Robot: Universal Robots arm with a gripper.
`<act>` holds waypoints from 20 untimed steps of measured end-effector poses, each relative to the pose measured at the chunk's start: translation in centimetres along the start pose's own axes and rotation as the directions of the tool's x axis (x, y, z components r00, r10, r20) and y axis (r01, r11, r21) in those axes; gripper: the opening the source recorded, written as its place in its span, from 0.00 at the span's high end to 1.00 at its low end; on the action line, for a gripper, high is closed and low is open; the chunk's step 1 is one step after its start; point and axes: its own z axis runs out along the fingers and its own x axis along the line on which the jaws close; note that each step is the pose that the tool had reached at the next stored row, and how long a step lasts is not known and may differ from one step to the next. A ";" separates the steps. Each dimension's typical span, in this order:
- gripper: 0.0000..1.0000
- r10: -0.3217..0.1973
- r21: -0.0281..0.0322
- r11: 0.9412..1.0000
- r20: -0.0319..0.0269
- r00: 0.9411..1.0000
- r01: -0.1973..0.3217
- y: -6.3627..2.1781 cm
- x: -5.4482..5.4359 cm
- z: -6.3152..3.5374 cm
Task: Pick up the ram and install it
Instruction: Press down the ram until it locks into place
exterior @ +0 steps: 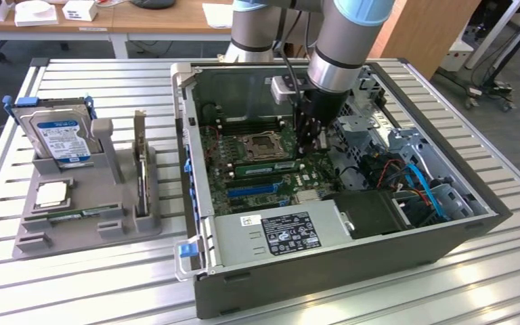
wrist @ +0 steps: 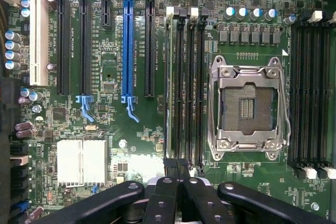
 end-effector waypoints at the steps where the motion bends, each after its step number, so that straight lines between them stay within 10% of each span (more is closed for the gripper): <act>1: 0.90 0.000 0.000 1.000 0.000 1.000 0.000 0.00 0.0 0.05; 20: 0.90 0.000 0.000 1.000 0.000 1.000 0.000 -0.02 0.0 0.51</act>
